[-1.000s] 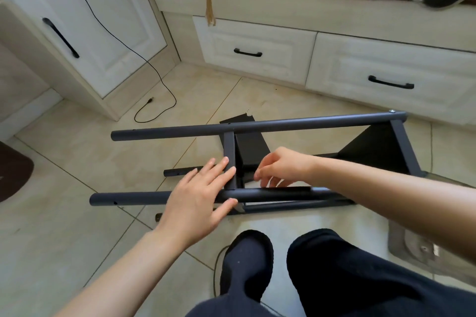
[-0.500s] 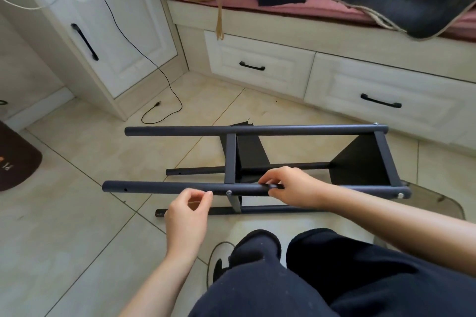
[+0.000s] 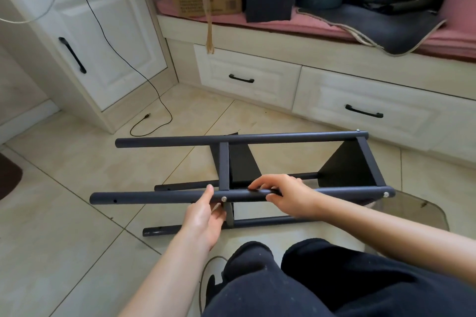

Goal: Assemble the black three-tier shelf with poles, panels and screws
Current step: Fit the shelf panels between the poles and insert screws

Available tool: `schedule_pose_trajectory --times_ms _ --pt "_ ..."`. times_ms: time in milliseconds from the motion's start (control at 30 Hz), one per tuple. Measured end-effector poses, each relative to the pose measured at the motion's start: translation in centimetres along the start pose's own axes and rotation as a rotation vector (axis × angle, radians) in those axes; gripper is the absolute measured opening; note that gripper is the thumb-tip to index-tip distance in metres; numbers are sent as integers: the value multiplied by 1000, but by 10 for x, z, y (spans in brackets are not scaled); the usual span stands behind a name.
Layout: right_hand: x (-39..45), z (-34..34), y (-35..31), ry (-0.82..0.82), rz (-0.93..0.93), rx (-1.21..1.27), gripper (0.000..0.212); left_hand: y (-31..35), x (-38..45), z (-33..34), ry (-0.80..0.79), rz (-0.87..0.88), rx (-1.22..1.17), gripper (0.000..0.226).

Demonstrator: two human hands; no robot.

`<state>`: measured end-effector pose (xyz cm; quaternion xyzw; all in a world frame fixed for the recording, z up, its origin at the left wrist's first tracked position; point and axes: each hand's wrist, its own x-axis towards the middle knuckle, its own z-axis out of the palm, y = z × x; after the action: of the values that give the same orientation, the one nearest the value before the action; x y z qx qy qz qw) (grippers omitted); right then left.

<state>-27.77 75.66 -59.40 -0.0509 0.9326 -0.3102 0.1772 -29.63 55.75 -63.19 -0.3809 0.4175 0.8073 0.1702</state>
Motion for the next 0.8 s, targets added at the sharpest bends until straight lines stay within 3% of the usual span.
schedule_pose_trajectory --times_ms 300,533,800 --pt "-3 -18 4 125 -72 67 45 23 -17 25 -5 126 172 51" --pt "-10 -37 1 290 -176 217 41 48 -43 66 -56 354 325 34" --pt "-27 -60 11 435 -173 647 42 60 -65 132 -160 594 521 32"
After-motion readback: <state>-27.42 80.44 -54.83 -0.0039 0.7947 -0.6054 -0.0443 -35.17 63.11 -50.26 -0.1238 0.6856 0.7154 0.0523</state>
